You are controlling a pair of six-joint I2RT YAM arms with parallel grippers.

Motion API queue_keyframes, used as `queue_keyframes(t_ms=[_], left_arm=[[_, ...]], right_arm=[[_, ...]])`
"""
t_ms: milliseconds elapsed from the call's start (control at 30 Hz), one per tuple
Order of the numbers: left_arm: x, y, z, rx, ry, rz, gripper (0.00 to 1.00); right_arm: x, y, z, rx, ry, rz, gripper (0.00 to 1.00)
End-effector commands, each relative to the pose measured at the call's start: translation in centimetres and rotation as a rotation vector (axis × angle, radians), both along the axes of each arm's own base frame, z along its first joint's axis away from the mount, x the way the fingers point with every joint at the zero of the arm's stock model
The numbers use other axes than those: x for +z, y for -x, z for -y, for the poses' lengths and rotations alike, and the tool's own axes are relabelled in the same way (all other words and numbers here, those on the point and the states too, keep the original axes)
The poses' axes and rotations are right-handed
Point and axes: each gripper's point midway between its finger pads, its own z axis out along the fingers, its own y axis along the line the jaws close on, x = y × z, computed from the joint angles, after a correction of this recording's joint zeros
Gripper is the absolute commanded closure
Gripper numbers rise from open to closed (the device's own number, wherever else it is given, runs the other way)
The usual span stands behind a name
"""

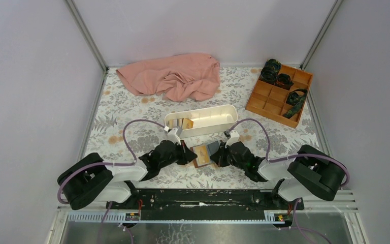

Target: Take the credit cards out of the card holder

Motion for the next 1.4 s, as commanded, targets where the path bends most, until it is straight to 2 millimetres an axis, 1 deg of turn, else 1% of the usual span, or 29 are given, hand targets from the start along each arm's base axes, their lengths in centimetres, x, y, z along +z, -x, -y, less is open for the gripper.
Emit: queue_keyframes(t_ms=[0, 33, 100, 133, 233, 333, 467, 633, 733, 833, 933, 1167, 1367], left_arm=[[-0.2, -0.5, -0.1, 0.008, 0.021, 0.006, 1.00], [-0.6, -0.5, -0.3, 0.011, 0.011, -0.004, 1.00], [-1.5, -0.4, -0.6, 0.012, -0.002, -0.025, 1.00], [-1.7, -0.2, -0.6, 0.007, 0.002, -0.032, 1.00], [-2.4, 0.1, -0.3, -0.008, 0.019, -0.053, 1.00], [-3.4, 0.2, -0.4, -0.007, 0.013, -0.078, 1.00], [-5.3, 0.2, -0.8, 0.001, -0.029, -0.119, 1.00], [-6.8, 0.6, -1.1, -0.003, -0.048, -0.160, 1.00], [-6.8, 0.8, -1.0, -0.009, -0.023, -0.168, 1.00], [-6.9, 0.8, -1.3, -0.007, -0.034, -0.173, 1.00], [-7.3, 0.7, -1.4, -0.006, -0.060, -0.179, 1.00], [-8.2, 0.9, -0.9, -0.034, -0.075, -0.213, 1.00], [-8.7, 1.2, -0.8, -0.046, -0.073, -0.227, 1.00]], right_arm=[[1.3, -0.4, -1.0, 0.003, -0.110, 0.006, 0.95], [1.3, -0.4, -1.0, 0.003, -0.116, 0.003, 0.89], [1.3, -0.4, -1.1, 0.006, -0.120, -0.002, 0.73], [1.2, -0.4, -1.1, 0.009, -0.121, -0.006, 0.69], [1.1, -0.3, -1.2, 0.019, -0.127, -0.011, 0.64], [0.9, -0.2, -1.3, 0.024, -0.131, -0.016, 0.62], [0.6, 0.0, -1.4, 0.037, -0.130, -0.028, 0.61], [0.5, 0.2, -1.8, 0.056, -0.142, -0.035, 0.61], [0.6, 0.0, -1.6, 0.043, -0.140, -0.030, 0.61], [1.0, 0.1, -1.6, 0.053, -0.150, -0.029, 0.61], [1.8, 0.4, -2.1, 0.078, -0.192, -0.026, 0.62], [3.8, 0.9, -3.2, 0.129, -0.307, -0.018, 0.63], [4.7, 1.1, -3.9, 0.167, -0.350, -0.013, 0.64]])
